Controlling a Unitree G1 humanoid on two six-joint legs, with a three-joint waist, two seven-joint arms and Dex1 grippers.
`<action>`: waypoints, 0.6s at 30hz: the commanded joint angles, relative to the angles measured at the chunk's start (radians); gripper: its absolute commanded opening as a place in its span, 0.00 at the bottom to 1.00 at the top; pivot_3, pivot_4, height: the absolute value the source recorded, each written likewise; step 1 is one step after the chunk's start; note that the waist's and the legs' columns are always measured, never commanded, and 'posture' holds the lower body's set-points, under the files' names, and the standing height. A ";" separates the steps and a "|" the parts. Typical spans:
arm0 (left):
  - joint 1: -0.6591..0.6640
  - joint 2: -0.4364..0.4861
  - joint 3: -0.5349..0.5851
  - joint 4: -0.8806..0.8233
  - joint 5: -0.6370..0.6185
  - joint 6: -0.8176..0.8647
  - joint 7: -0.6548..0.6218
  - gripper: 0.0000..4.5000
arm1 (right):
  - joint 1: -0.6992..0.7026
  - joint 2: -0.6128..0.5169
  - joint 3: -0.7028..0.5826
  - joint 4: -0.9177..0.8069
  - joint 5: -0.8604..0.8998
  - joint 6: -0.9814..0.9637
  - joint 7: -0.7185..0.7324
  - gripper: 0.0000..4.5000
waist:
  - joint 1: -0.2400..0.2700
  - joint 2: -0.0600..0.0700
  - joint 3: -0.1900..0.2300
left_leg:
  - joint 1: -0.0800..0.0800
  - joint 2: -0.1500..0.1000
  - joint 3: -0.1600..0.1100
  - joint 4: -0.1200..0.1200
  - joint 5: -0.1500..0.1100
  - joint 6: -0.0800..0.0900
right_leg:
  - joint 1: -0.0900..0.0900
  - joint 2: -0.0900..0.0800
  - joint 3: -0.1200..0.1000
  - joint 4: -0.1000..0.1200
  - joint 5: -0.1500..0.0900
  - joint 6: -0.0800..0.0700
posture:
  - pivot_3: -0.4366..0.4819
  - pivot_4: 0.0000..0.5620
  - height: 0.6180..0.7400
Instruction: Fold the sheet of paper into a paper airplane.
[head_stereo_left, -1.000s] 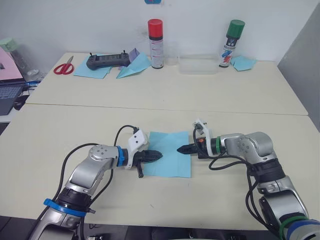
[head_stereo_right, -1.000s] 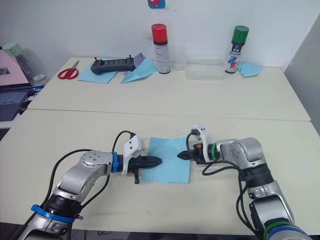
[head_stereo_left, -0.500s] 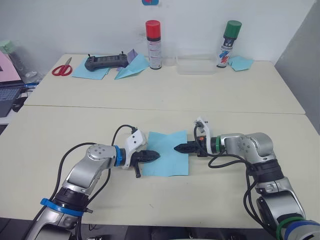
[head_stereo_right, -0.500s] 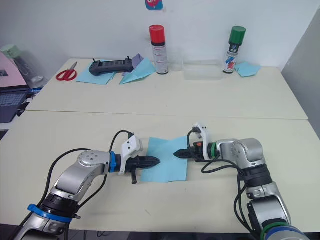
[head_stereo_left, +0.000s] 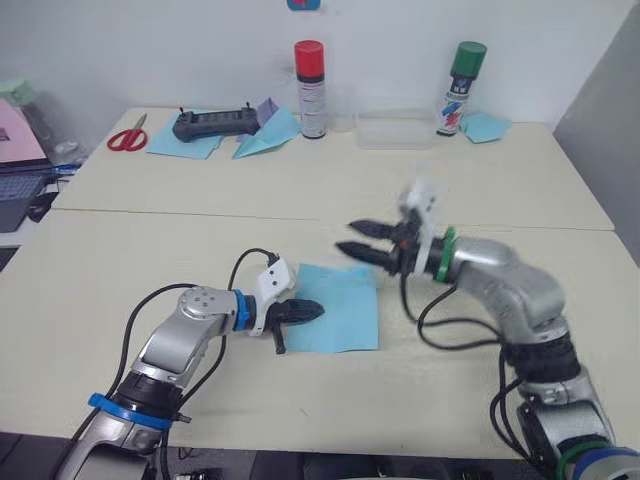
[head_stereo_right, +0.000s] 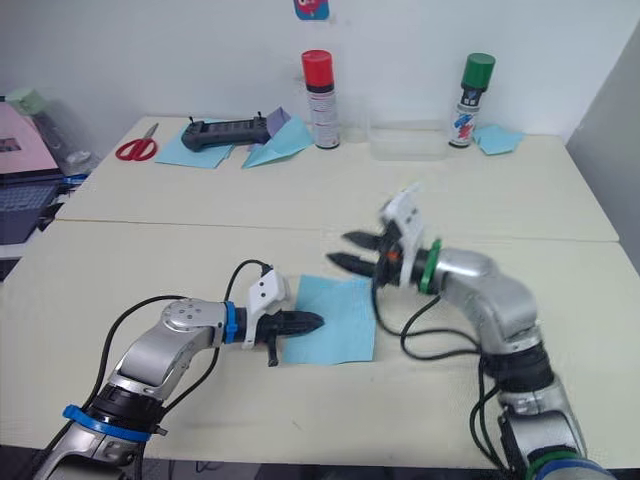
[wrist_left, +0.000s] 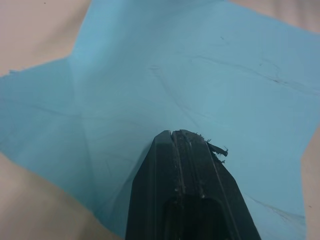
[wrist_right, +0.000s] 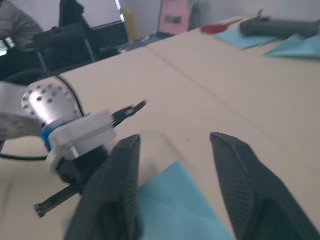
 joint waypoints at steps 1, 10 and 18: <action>-0.003 0.002 -0.018 0.036 0.031 0.006 0.003 0.00 | 0.073 0.003 0.046 0.020 -0.066 -0.048 -0.035 0.15 | 0.000 0.000 0.000 | -0.001 0.000 0.000 0.000 0.000 0.000 | -0.001 0.000 0.000 0.000 0.000 0.000 | 0.48 0.27 1.00; 0.003 0.006 -0.017 0.028 0.027 0.010 0.003 0.00 | 0.160 -0.001 0.082 0.156 -0.212 -0.136 -0.107 0.01 | -0.003 0.000 0.000 | 0.003 0.000 0.000 0.001 0.000 0.000 | 0.002 0.000 0.000 0.001 0.000 0.000 | 0.48 0.27 1.00; -0.002 0.006 -0.017 0.035 0.028 0.008 0.004 0.00 | 0.137 0.023 -0.037 0.275 -0.216 -0.186 -0.185 0.01 | -0.003 0.000 0.000 | 0.005 0.000 0.000 0.001 0.000 0.000 | 0.004 0.000 0.001 0.001 0.000 0.000 | 0.48 0.27 1.00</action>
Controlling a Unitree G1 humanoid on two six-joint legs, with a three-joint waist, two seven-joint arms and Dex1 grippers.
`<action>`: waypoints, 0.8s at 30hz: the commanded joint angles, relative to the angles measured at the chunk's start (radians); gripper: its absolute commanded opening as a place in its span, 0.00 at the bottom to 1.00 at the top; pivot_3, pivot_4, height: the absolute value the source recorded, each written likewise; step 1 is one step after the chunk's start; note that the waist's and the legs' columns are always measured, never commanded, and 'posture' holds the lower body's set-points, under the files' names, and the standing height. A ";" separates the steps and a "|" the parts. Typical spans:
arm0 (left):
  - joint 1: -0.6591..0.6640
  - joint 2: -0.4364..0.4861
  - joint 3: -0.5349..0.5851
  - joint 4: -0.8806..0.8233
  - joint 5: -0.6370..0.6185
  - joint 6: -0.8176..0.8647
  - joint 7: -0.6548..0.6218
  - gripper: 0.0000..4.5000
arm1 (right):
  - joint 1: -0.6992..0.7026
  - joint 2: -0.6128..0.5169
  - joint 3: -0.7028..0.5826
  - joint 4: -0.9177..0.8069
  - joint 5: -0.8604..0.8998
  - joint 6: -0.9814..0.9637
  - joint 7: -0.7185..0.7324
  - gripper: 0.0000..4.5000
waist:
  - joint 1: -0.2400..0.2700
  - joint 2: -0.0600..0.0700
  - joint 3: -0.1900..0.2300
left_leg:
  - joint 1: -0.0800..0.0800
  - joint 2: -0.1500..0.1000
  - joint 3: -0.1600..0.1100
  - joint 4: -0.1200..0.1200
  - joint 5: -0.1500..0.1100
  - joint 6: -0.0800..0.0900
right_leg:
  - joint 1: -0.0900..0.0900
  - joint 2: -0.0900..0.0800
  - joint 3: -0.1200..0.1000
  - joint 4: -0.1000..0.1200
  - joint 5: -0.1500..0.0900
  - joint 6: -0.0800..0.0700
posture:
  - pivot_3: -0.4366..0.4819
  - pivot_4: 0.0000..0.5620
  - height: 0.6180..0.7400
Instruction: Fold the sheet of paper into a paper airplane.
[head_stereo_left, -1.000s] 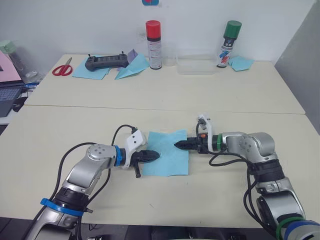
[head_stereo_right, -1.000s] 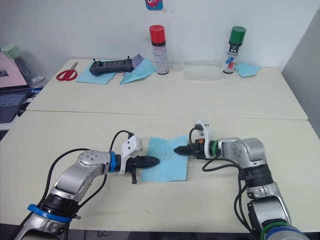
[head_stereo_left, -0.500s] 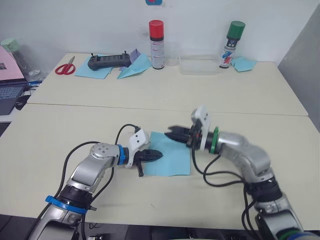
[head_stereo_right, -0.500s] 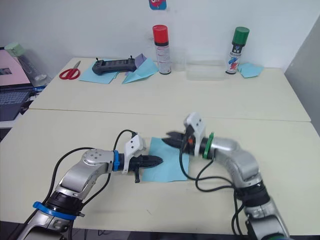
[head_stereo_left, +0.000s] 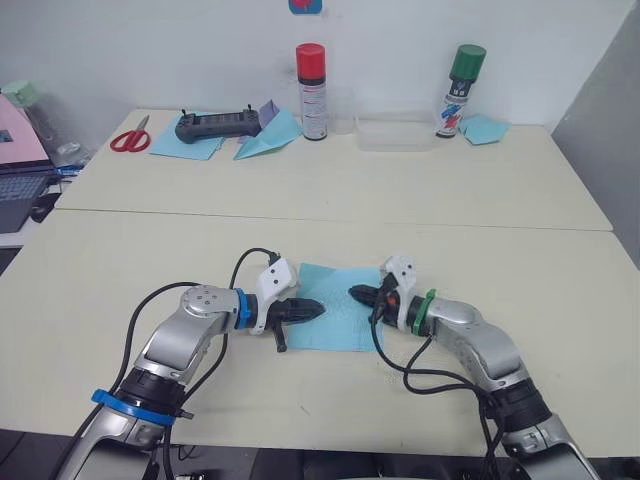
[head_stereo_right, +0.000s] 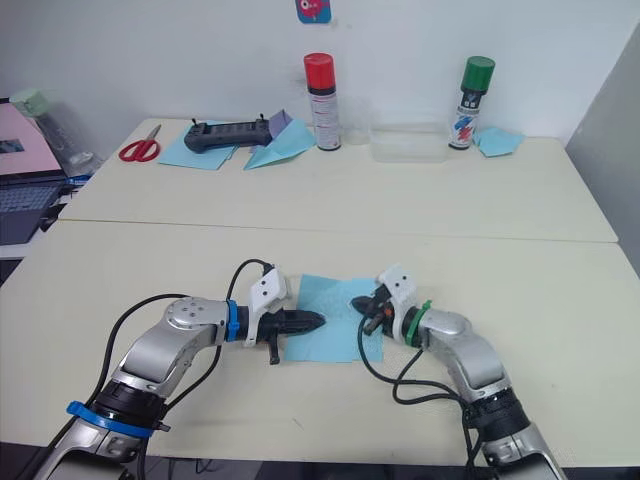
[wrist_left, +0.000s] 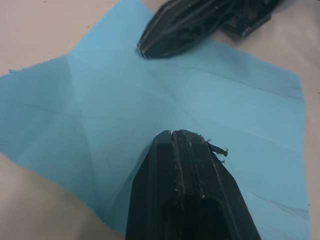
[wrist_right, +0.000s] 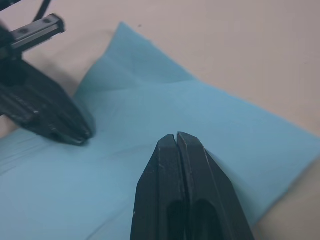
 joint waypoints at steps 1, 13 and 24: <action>0.006 0.005 -0.014 0.016 0.028 0.007 0.004 0.00 | -0.008 -0.020 -0.064 0.075 -0.046 -0.019 -0.063 0.01 | 0.000 0.000 0.000 | 0.000 0.000 0.000 0.000 0.000 0.000 | 0.000 0.000 0.000 0.000 0.000 0.000 | 0.48 0.27 1.00; 0.008 0.012 -0.010 0.013 0.028 -0.001 0.001 0.00 | -0.004 -0.021 -0.057 -0.113 0.074 -0.167 0.162 0.01 | -0.002 0.001 0.001 | 0.001 0.000 0.000 0.000 0.000 0.000 | 0.002 0.000 0.000 0.000 0.000 0.000 | 0.48 0.27 1.00; 0.008 0.019 -0.017 -0.010 0.032 0.001 -0.002 0.00 | 0.035 -0.072 0.094 -0.004 -0.099 -0.120 0.148 0.01 | -0.002 0.001 0.001 | 0.001 0.000 0.000 0.000 0.000 0.000 | 0.001 0.000 0.000 0.000 0.000 0.000 | 0.48 0.27 1.00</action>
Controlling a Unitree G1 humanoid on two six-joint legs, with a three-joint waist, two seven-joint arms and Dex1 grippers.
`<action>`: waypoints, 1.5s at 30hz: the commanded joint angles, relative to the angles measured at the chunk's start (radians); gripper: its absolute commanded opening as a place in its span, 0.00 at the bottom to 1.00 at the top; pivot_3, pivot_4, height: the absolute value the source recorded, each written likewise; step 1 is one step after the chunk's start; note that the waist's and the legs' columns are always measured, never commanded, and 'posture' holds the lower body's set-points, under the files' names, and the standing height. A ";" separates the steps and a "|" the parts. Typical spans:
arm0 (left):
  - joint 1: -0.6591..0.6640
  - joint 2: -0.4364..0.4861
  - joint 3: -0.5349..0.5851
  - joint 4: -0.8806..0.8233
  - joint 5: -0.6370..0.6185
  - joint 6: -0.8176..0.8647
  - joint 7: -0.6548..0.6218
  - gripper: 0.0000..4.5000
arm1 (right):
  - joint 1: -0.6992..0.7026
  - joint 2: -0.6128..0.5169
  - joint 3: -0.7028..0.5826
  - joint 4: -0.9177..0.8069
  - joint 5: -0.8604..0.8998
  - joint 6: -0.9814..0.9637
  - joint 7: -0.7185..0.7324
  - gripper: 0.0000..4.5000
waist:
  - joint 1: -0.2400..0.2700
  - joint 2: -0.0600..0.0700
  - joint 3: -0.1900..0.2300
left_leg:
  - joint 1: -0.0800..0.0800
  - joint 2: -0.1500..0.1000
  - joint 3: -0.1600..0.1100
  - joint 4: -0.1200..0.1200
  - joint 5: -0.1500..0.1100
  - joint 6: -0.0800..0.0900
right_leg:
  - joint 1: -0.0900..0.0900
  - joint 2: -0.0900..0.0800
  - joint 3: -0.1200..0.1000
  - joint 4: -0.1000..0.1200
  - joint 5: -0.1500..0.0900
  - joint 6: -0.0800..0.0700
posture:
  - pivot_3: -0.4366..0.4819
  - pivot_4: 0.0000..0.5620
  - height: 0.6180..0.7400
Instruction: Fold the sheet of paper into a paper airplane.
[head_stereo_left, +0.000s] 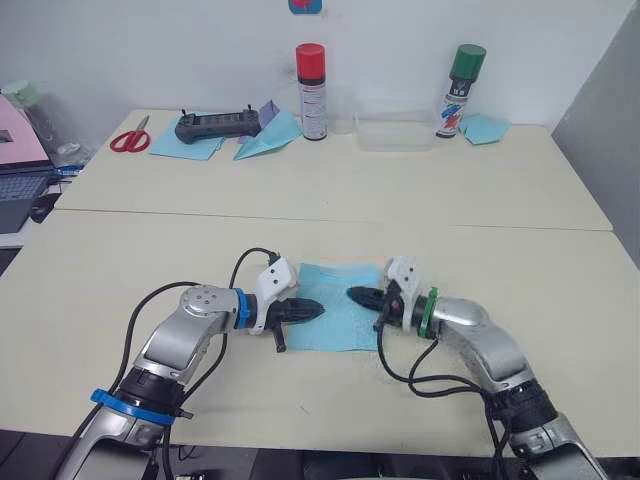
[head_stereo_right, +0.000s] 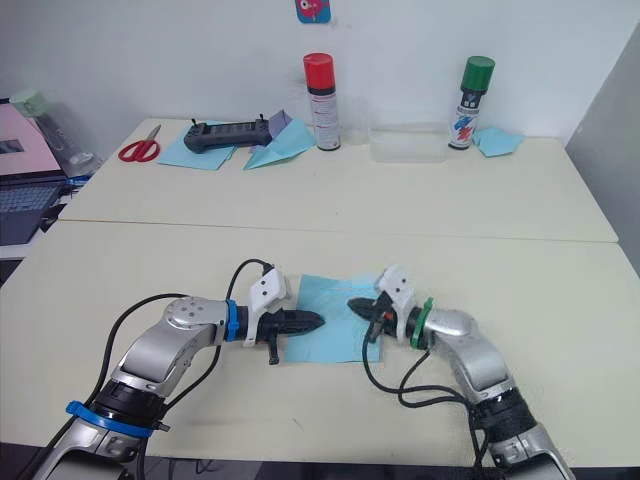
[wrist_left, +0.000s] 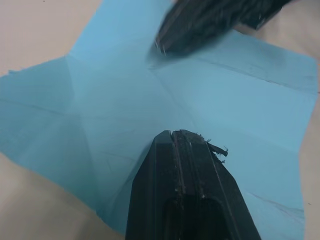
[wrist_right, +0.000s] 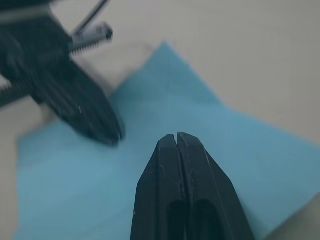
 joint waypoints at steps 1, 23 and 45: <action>0.004 0.014 -0.007 -0.017 0.023 0.011 0.002 0.00 | 0.011 -0.013 0.018 0.012 -0.042 0.013 -0.009 0.01 | 0.000 0.000 0.000 | 0.001 0.000 0.000 0.000 0.000 0.000 | 0.001 0.000 0.000 0.000 0.000 0.000 | 0.48 0.27 1.00; -0.059 -0.096 0.037 0.086 0.082 0.023 0.263 0.00 | 0.033 0.006 0.017 0.010 -0.057 0.016 -0.033 0.01 | -0.001 -0.002 -0.001 | 0.008 0.000 0.000 -0.001 0.000 0.000 | 0.008 0.000 0.001 -0.001 0.000 0.000 | 0.48 0.27 1.00; -0.023 -0.101 0.175 -0.200 -0.053 -0.008 0.295 0.00 | 0.007 0.030 0.001 0.035 -0.061 0.003 -0.029 0.01 | -0.004 -0.003 -0.001 | 0.008 0.001 0.000 -0.001 0.000 0.000 | 0.008 0.000 0.001 -0.001 0.000 0.000 | 0.48 0.27 1.00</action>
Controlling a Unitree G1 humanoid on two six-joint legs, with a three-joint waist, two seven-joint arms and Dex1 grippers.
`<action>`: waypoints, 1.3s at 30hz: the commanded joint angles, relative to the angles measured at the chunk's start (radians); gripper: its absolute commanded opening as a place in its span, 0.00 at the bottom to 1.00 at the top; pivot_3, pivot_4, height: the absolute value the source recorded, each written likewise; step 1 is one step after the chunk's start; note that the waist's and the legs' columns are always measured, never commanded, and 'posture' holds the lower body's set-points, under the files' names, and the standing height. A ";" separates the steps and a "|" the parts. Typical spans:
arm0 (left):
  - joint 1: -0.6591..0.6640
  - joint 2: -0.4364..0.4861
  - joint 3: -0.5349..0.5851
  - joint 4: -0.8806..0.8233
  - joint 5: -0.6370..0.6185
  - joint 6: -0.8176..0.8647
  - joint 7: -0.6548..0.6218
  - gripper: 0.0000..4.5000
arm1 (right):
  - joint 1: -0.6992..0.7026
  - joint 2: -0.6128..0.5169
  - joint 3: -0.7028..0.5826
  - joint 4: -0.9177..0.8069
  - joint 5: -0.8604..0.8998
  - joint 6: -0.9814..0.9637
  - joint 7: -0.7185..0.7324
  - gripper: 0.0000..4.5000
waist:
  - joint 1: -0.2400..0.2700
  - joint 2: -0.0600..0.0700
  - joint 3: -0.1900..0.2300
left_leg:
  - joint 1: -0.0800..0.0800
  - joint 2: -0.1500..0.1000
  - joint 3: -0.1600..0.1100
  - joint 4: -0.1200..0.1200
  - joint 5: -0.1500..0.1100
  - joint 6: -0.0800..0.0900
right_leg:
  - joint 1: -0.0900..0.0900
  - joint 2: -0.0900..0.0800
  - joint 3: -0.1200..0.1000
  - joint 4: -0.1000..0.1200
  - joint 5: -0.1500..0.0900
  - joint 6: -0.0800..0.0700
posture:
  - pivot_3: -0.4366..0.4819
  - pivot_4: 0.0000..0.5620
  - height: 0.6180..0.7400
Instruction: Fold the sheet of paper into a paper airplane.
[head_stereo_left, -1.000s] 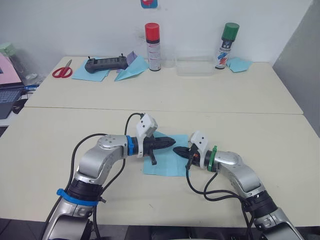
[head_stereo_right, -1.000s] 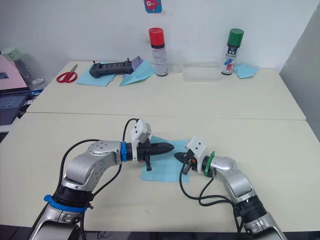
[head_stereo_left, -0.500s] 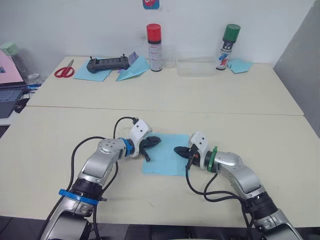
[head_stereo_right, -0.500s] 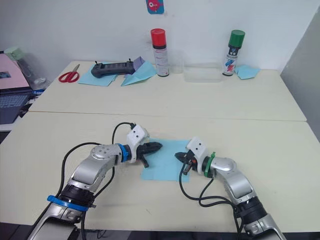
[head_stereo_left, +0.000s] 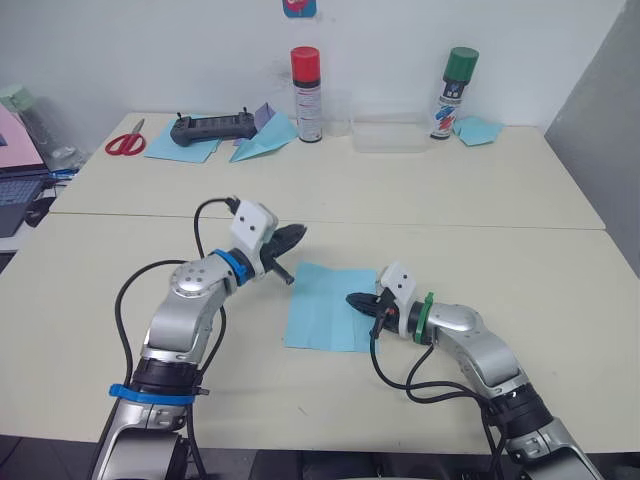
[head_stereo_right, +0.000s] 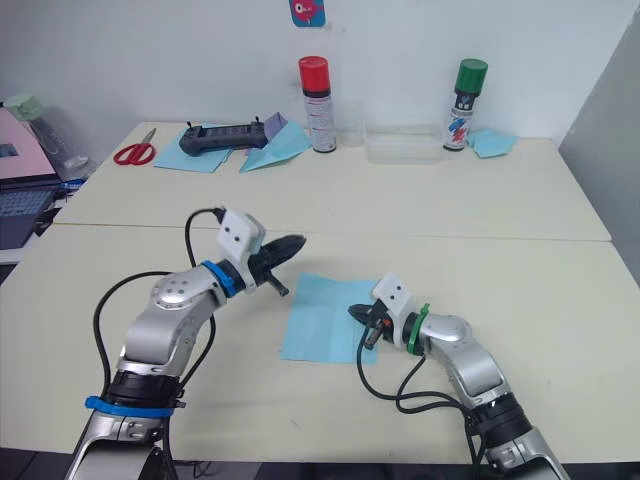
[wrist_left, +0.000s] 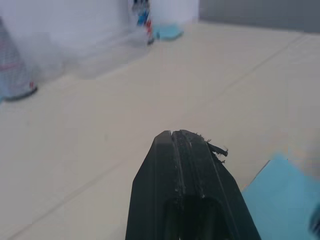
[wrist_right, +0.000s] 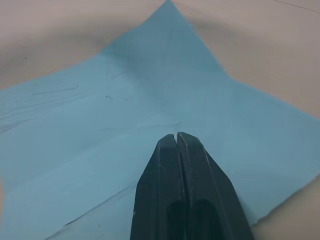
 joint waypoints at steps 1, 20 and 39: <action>0.087 0.086 -0.111 -0.088 0.002 0.110 -0.104 0.00 | 0.000 0.000 -0.004 0.028 -0.010 0.012 -0.004 0.01 | -0.004 0.000 0.000 | 0.000 0.000 0.000 0.000 0.000 0.000 | 0.000 0.000 0.000 0.000 0.000 0.000 | 0.48 0.27 1.00; 0.152 0.092 -0.274 0.042 0.152 0.076 -0.125 0.00 | -0.039 0.057 -0.214 -0.153 0.134 0.267 -0.153 0.76 | 0.005 -0.001 0.001 | -0.001 -0.001 0.000 0.000 0.000 0.000 | -0.001 -0.001 0.000 0.000 0.000 0.000 | 0.48 0.27 1.00; 0.141 0.076 -0.276 0.061 0.159 0.068 -0.115 0.00 | -0.047 0.090 -0.254 -0.170 0.221 0.436 -0.214 0.40 | 0.007 0.000 0.001 | -0.001 -0.001 0.000 0.000 0.000 0.000 | -0.001 -0.001 0.001 -0.001 0.000 0.000 | 0.48 0.27 1.00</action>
